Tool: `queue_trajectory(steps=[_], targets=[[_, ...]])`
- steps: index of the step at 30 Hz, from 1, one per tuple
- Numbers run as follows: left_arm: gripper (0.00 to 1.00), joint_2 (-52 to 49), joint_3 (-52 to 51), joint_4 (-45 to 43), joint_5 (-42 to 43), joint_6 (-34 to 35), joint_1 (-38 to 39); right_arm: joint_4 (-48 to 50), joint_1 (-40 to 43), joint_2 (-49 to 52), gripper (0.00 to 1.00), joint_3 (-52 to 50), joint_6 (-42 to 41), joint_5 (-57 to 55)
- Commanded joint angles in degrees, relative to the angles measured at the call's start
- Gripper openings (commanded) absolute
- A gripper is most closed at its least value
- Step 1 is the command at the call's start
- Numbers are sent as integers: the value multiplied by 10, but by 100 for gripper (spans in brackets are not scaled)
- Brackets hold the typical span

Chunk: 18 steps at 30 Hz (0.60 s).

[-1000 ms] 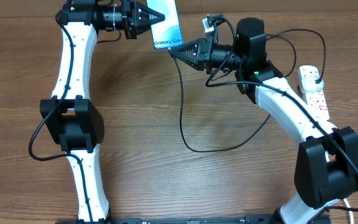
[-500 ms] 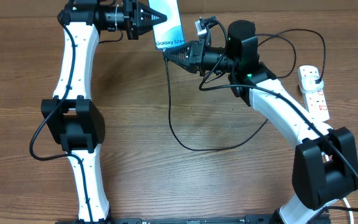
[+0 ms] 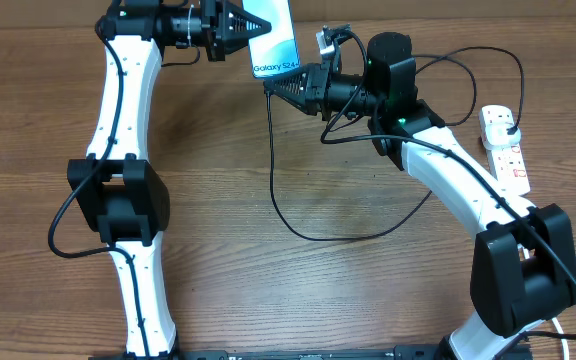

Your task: Plug charger to phone and switch on socket

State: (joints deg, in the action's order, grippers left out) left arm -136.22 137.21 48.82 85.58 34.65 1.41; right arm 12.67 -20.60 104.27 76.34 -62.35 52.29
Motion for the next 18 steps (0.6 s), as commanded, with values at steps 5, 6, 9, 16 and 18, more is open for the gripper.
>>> queue_trajectory(steps=[5, 6, 9, 16, 18], targets=[[4, 25, 7, 4, 50, 14, -30, 5, 13, -7, 4, 7, -4, -16], [4, 25, 7, 4, 50, 14, -30, 5, 13, -7, 4, 7, -4, -13], [4, 25, 7, 4, 51, 11, -26, 5, 13, -7, 4, 7, -4, -10], [4, 25, 7, -10, 50, -3, -10, 16, 13, -6, 4, 7, 37, 66], [4, 25, 7, -26, 50, -27, -10, 26, 13, -7, 4, 7, 95, 141]])
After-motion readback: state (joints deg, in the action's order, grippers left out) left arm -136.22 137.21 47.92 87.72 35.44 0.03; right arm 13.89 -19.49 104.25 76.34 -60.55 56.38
